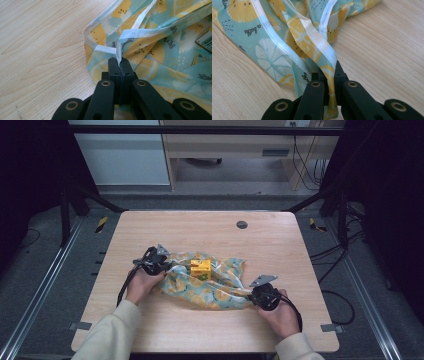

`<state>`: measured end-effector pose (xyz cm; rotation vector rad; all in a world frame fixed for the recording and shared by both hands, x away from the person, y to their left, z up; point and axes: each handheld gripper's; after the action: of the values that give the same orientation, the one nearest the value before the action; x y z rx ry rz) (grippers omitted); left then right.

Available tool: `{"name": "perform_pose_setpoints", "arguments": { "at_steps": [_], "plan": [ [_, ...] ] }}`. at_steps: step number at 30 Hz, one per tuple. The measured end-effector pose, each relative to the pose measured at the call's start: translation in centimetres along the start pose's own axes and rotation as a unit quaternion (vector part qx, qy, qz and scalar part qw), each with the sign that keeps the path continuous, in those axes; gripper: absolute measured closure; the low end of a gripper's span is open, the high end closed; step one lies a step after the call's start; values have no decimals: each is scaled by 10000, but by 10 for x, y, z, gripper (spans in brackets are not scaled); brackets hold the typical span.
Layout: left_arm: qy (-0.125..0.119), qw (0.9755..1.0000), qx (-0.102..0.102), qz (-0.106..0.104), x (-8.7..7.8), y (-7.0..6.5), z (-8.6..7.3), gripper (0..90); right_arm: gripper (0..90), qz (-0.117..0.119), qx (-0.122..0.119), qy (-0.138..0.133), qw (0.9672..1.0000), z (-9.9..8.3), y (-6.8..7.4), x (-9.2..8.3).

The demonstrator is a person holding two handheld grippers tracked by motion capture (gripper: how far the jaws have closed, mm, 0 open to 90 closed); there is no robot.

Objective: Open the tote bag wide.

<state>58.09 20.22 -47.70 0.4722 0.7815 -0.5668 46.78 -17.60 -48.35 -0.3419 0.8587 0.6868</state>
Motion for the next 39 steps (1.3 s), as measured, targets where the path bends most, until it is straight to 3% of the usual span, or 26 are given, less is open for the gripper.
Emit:
{"name": "perform_pose_setpoints", "arguments": {
  "at_steps": [5, 9, 11, 13, 16, 20, 25, 30, 39],
  "plan": [
    [42, 10000, 27, 50, -3, -1, 0, 888, 879, 63, 51, -39, 10000, 0, 1, -2],
    [-232, 9996, -139, 95, -17, 4, 1, 774, 652, 102, 115, -240, 9996, 2, 2, -7],
    [-387, 9990, -197, 106, -24, 5, 2, 710, 487, 58, 55, -433, 9990, 5, 2, -13],
    [-473, 9985, -205, 169, -30, 5, 4, 638, 356, 2, 75, -508, 9987, 8, 4, -17],
    [-633, 9978, -141, 137, -40, 3, 8, 575, 237, -8, 43, -586, 9983, 15, 8, -22],
    [-729, 9972, -77, 172, -49, -1, 14, 467, 158, 63, -63, -650, 9978, 24, 13, -27],
    [-879, 9960, -156, -4, -58, -7, 20, 377, 114, 88, -95, -682, 9976, 33, 15, -28],
    [-1027, 9947, -36, -41, -69, -14, 25, 339, 93, 85, -113, -743, 9971, 42, 17, -29],
    [-1200, 9926, -172, 38, -96, -8, 22, 223, 65, -51, -57, -1048, 9945, 52, 13, -49]
  ]
}}
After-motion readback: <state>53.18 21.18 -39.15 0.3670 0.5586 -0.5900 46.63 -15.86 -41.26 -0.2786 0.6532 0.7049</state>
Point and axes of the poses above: each handheld gripper's, and its own axes: x roughly forward along the jaws, z roughly out of its top, y roughly to its left, and after that the axes turned 4 degrees about z, right-handed
